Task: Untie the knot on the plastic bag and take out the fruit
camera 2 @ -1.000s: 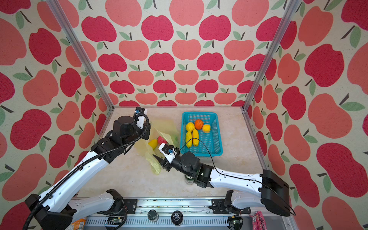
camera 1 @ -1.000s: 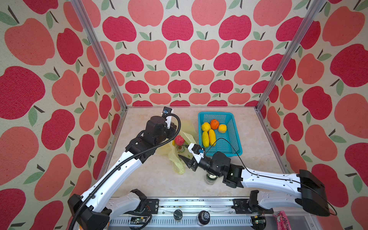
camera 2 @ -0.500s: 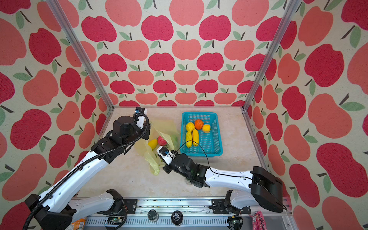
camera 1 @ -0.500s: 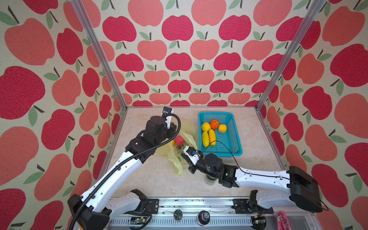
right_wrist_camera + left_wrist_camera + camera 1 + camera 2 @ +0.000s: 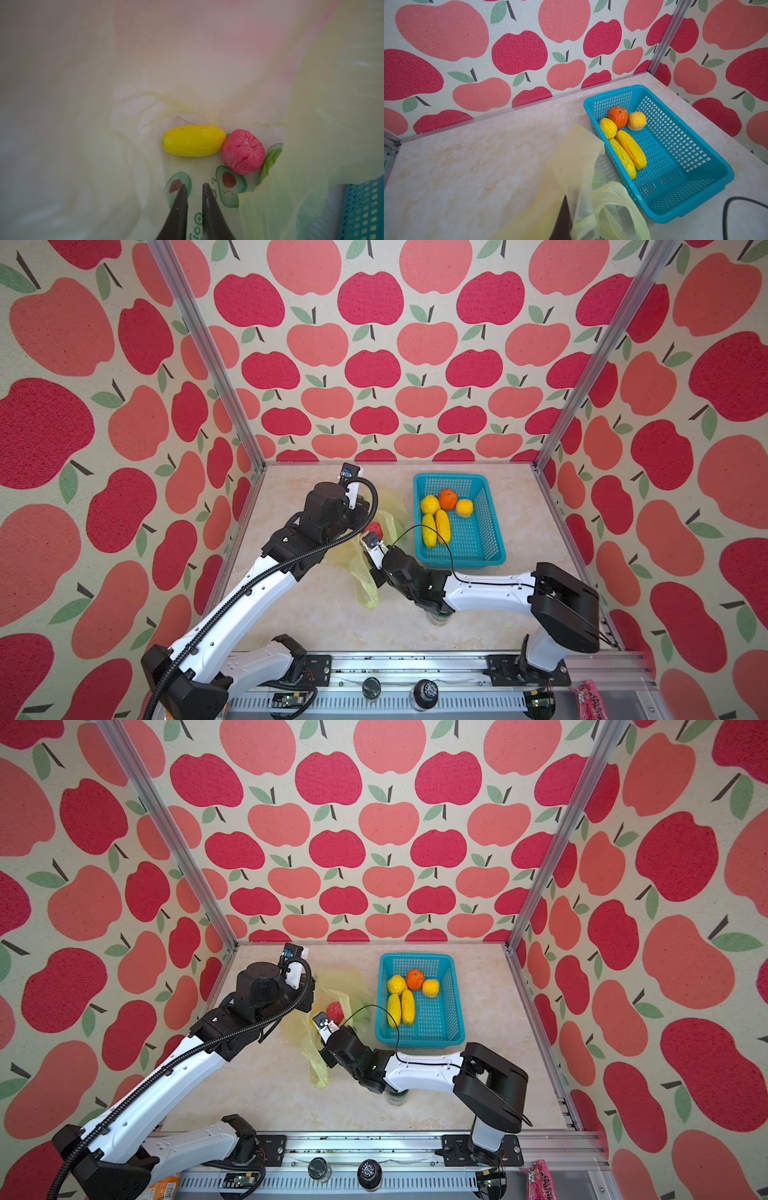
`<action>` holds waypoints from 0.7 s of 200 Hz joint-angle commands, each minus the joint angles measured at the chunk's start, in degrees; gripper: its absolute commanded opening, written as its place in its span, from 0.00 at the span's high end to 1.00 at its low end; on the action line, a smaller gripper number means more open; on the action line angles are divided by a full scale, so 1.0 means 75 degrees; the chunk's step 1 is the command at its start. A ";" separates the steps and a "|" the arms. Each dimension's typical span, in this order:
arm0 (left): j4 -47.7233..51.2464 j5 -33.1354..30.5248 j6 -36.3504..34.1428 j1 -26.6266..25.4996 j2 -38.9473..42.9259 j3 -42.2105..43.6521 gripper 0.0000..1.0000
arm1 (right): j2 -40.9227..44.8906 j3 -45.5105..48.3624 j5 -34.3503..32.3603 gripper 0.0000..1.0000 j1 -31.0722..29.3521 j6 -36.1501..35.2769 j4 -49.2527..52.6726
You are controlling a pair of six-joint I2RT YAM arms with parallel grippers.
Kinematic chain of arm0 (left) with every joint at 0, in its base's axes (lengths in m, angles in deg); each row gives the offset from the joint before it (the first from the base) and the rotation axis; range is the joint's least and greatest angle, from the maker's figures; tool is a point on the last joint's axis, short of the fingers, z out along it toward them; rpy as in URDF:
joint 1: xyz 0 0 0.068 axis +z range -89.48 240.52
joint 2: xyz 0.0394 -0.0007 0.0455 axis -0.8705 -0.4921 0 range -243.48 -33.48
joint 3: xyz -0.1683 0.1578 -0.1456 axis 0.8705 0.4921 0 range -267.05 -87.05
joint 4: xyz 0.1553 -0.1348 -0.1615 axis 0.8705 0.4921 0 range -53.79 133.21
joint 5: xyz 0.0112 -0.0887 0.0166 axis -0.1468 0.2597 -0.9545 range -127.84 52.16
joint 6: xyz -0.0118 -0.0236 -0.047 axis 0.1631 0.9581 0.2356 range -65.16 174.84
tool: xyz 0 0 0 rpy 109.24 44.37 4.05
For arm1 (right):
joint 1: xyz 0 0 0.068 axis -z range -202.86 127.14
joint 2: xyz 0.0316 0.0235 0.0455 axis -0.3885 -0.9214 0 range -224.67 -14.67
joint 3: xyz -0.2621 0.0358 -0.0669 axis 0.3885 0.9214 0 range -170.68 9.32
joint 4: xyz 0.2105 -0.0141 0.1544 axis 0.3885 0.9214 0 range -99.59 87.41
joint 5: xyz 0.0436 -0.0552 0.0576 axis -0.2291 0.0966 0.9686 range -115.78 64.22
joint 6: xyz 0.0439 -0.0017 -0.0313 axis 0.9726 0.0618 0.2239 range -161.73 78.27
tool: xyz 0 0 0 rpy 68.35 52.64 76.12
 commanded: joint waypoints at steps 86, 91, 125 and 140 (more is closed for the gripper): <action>-0.0178 0.0138 -0.0060 -0.0118 0.0118 0.0018 1.00 | -0.1961 -0.2896 -0.0557 0.51 0.0502 0.1270 0.2940; -0.0185 0.0148 -0.0065 -0.0130 0.0118 0.0010 1.00 | -0.2103 -0.3101 -0.0546 0.49 0.0559 0.1310 0.3100; -0.0185 0.0207 -0.0106 -0.0172 0.0094 0.0006 1.00 | -0.3047 -0.4151 -0.0890 0.29 0.0967 0.1138 0.3550; -0.0184 0.0220 -0.0118 -0.0204 0.0105 -0.0005 1.00 | -0.3541 -0.4758 -0.1221 0.25 0.1077 0.1054 0.3995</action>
